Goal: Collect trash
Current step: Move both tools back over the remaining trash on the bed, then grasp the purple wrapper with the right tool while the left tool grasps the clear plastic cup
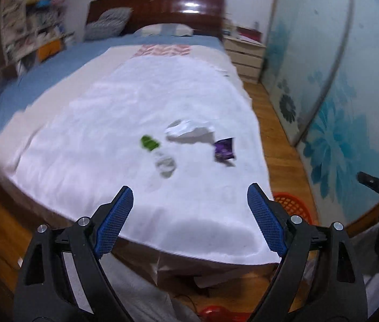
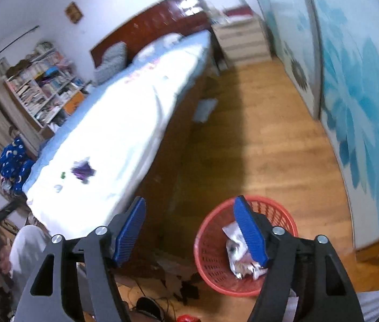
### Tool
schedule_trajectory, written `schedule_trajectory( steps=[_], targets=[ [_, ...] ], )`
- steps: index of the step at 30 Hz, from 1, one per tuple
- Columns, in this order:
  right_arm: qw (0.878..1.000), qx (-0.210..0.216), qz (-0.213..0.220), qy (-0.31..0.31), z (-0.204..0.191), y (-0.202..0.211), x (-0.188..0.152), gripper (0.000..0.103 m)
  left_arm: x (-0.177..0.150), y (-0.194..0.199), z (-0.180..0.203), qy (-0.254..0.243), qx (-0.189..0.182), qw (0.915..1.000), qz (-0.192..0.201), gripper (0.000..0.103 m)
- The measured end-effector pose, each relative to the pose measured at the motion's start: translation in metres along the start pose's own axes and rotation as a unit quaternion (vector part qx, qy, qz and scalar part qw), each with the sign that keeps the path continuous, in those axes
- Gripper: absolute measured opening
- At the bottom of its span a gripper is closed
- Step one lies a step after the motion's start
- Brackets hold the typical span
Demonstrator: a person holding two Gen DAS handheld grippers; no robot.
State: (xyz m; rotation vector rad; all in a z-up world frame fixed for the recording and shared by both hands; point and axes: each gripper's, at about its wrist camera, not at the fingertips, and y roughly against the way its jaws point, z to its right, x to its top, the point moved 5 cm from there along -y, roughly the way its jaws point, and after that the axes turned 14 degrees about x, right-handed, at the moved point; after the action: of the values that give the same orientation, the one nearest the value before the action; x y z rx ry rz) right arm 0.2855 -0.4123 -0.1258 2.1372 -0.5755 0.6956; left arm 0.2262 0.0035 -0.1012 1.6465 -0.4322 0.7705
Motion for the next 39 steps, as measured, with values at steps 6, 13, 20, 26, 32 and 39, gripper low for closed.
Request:
schedule_trajectory(
  steps=[6, 13, 20, 26, 32, 39],
  targets=[
    [0.999, 0.031, 0.004, 0.030, -0.071, -0.004, 0.002, 0.071, -0.005, -0.011, -0.009, 0.027, 0.009, 0.9996, 0.005, 0.086],
    [0.994, 0.067, -0.035, 0.080, -0.145, -0.050, 0.004, 0.072, -0.009, -0.013, -0.021, 0.057, -0.005, 0.9983, 0.005, 0.086],
    [0.986, 0.079, -0.068, 0.132, -0.200, -0.127, 0.035, 0.076, -0.009, -0.019, -0.025, 0.075, -0.020, 0.9970, 0.001, 0.086],
    [0.977, 0.052, -0.132, 0.162, -0.208, -0.227, 0.036, 0.076, -0.009, -0.022, -0.028, 0.085, -0.028, 0.9960, -0.002, 0.086],
    [0.975, 0.040, -0.178, 0.125, -0.193, -0.276, 0.012, 0.044, -0.007, -0.022, -0.023, 0.087, -0.042, 0.9954, -0.002, 0.086],
    [0.981, 0.070, -0.144, 0.109, -0.189, -0.243, 0.022, 0.029, 0.004, -0.039, -0.022, 0.085, -0.046, 0.9952, -0.018, 0.086]
  ],
)
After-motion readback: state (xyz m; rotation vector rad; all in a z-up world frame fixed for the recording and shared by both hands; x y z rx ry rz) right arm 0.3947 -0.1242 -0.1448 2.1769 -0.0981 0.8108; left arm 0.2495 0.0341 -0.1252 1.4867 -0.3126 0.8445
